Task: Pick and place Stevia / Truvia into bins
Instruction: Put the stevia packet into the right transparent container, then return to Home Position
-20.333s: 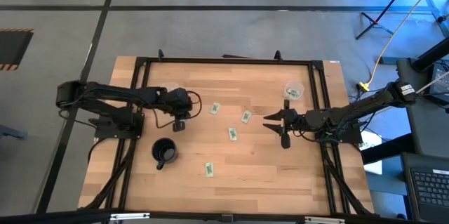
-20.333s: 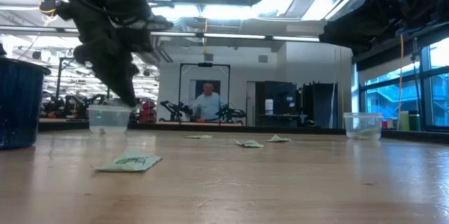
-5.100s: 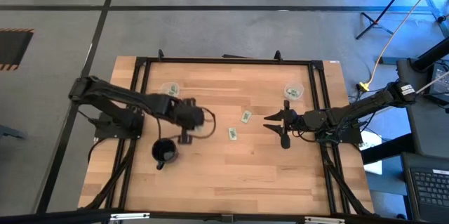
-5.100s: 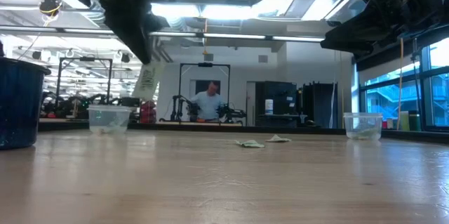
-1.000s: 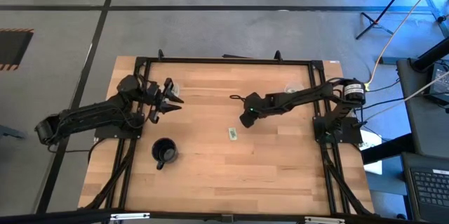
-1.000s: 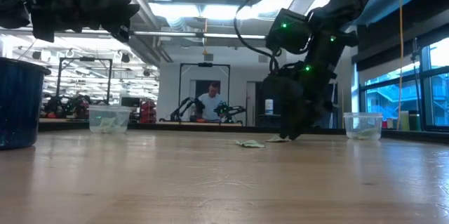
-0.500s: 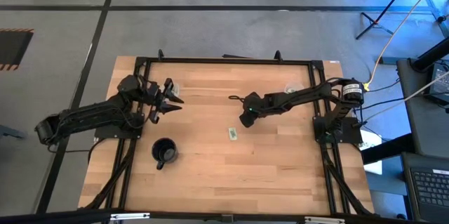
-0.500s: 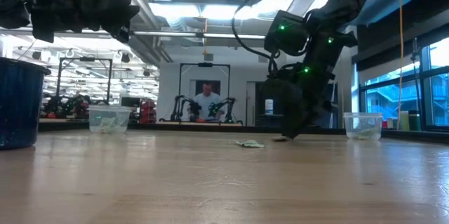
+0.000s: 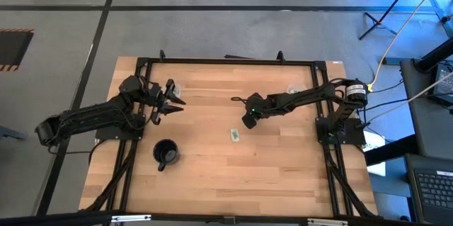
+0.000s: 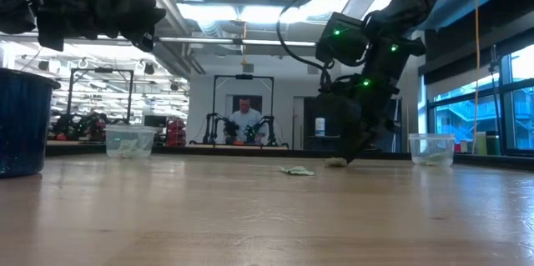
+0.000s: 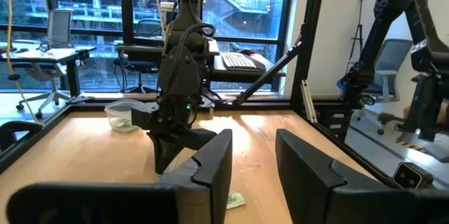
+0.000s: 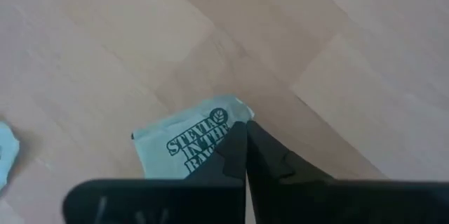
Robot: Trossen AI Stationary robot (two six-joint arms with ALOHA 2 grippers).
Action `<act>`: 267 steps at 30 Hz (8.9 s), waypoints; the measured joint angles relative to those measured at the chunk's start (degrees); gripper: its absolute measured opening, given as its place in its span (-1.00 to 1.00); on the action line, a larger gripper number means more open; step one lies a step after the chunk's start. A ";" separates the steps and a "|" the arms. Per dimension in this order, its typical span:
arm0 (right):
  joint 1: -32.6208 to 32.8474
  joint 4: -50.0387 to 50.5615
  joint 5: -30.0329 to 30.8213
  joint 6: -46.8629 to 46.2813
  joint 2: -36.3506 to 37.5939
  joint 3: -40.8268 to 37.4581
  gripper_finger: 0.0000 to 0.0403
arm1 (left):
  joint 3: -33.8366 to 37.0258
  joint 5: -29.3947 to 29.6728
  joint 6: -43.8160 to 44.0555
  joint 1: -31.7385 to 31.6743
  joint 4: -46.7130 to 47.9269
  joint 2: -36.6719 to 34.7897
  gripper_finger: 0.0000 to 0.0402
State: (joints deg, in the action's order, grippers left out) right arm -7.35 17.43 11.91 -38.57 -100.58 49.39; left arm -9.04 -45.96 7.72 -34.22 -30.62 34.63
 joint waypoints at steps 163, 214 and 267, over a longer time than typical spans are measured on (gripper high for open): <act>10.95 -11.87 -7.48 32.79 -11.23 11.40 -0.94 | 0.02 1.07 -2.53 0.00 2.37 0.02 -0.47; -22.28 31.38 16.04 -5.31 28.33 -7.55 -0.99 | 0.00 1.25 -4.02 0.00 3.44 0.01 -0.47; -3.26 0.94 1.42 17.32 61.31 -19.60 -0.17 | 0.00 3.75 12.56 -7.76 6.44 -7.56 -0.47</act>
State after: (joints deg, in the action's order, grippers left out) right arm -10.61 18.37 13.33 -21.25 -39.27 29.79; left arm -9.04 -42.20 20.28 -41.98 -24.18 27.07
